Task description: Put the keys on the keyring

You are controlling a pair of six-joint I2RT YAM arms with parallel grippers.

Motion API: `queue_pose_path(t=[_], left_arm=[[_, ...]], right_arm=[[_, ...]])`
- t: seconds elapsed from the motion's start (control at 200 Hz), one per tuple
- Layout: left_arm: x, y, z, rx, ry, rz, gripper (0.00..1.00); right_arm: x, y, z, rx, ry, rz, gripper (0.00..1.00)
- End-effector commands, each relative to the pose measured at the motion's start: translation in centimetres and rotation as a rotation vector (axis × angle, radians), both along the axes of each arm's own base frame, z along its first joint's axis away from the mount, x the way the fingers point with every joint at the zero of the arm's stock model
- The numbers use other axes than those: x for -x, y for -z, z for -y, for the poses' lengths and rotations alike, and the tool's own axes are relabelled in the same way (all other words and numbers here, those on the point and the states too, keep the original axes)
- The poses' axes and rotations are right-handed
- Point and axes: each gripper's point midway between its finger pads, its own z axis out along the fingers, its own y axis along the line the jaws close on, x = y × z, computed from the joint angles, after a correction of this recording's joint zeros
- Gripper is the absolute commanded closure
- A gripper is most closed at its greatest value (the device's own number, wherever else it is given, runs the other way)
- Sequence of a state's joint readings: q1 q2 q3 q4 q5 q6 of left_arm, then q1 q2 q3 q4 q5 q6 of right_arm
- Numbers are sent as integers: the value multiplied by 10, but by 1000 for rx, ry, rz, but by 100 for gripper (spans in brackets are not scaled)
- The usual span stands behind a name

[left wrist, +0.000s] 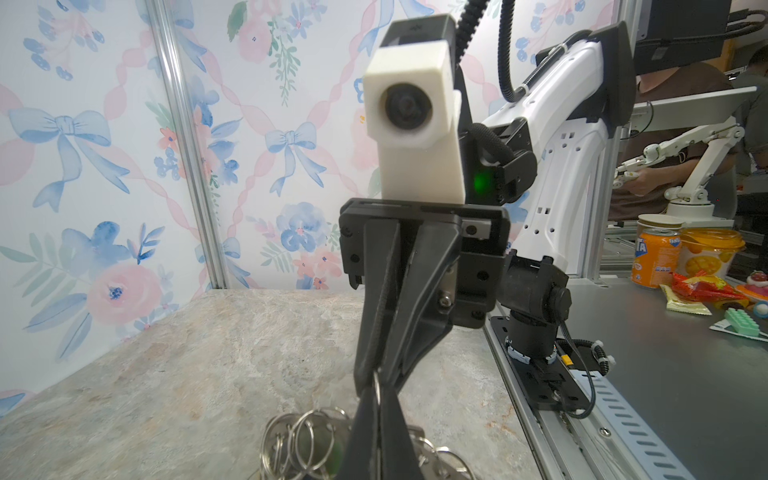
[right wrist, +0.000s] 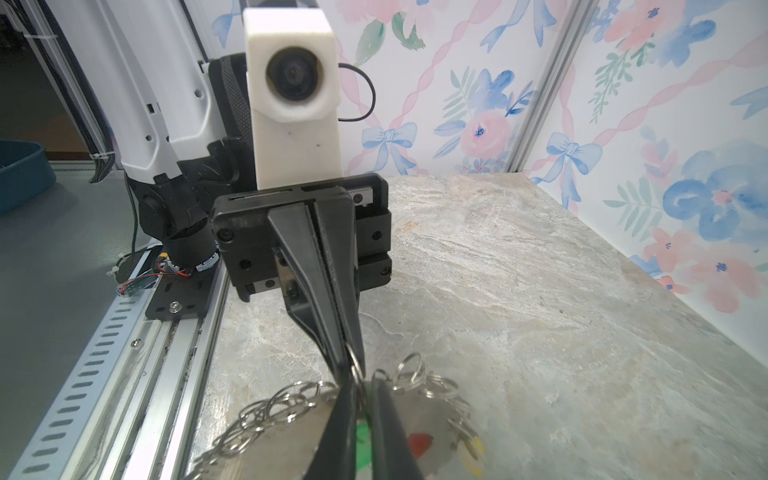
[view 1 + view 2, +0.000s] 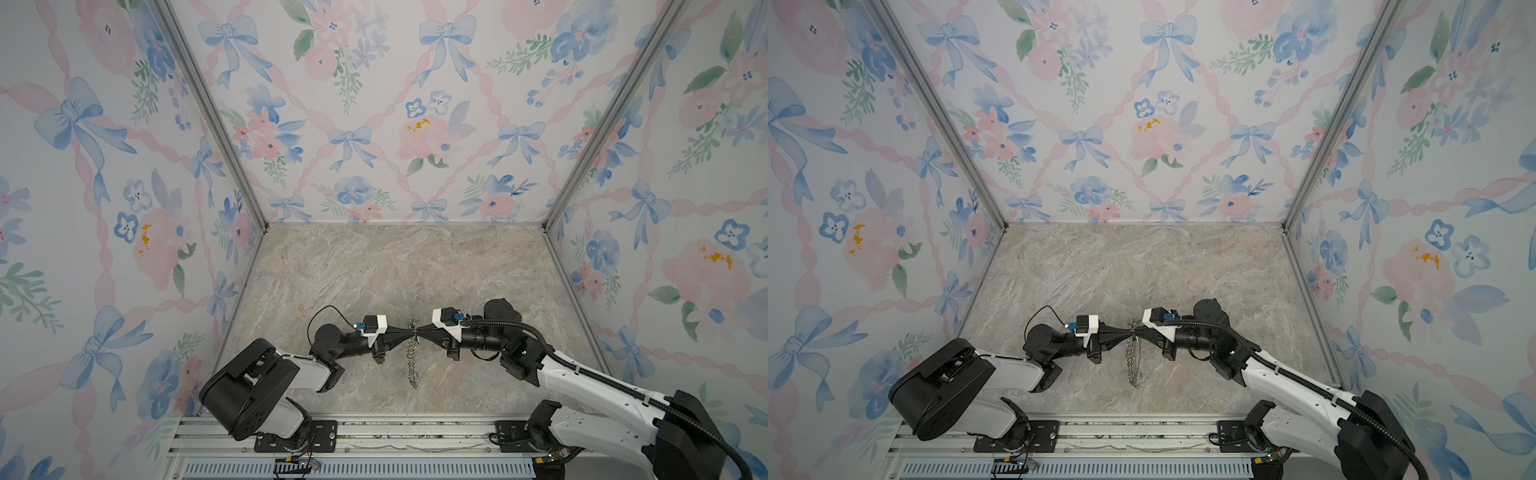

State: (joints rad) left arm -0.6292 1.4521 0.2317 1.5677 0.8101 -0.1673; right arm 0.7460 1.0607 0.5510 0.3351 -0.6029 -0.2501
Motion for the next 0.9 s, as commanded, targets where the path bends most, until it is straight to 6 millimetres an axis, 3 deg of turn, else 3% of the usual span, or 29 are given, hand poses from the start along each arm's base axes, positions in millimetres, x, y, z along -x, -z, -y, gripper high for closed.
queue_pose_path(t=[0.0, 0.185, 0.365, 0.445, 0.59, 0.745, 0.895], left_arm=[[9, -14, 0, 47, 35, 45, 100], [8, -10, 3, 41, 38, 45, 100], [-5, 3, 2, -12, -46, 37, 100], [-12, 15, 1, -72, -87, 23, 87], [-23, 30, -3, -170, -134, -13, 80], [-22, 39, -3, -218, -105, -33, 81], [-21, 43, 0, -233, -81, -43, 83]], right_arm=[[2, 0, -1, -18, -24, -9, 90], [3, -1, -4, -3, -36, -18, 100], [-8, 10, 4, 138, 67, 0, 100], [-14, 21, 8, 265, 123, 11, 100], [-16, 38, 7, 475, 162, 49, 100], [-19, 40, 5, 596, 180, 97, 100], [-17, 31, -2, 596, 167, 132, 100]])
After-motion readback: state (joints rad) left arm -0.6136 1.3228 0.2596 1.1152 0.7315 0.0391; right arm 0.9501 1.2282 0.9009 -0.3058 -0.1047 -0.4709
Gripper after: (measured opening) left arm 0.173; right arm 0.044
